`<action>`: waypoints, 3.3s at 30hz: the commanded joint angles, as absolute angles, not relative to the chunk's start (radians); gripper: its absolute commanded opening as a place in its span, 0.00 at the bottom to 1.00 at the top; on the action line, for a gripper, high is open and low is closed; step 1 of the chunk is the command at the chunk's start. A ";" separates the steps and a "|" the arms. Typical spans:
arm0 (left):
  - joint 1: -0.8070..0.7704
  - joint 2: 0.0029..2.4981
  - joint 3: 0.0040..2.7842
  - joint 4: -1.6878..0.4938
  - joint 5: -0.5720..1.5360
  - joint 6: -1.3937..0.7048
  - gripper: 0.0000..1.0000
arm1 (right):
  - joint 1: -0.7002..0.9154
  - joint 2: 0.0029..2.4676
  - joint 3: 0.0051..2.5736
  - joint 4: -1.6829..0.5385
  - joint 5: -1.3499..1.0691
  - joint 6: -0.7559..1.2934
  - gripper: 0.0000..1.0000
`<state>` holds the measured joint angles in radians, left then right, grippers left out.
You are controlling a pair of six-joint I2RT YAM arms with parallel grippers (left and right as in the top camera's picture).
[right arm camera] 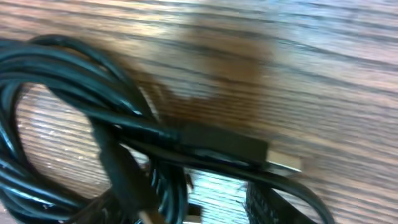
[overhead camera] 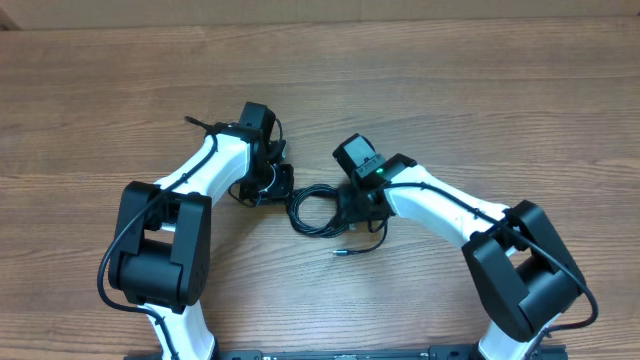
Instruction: Untangle cables
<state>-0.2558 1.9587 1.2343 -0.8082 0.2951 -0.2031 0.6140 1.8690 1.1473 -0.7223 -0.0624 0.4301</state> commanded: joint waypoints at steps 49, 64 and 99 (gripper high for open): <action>-0.369 1.975 1.240 -0.855 0.251 -0.421 0.47 | 0.554 1.876 1.166 -0.814 0.085 0.441 0.56; -0.376 1.975 1.116 -0.748 0.228 -0.441 0.47 | 0.554 1.876 1.166 -0.809 0.083 0.442 0.56; -0.493 2.114 1.067 -0.743 0.077 -0.441 0.47 | 0.554 1.876 1.166 -0.802 0.059 0.442 0.56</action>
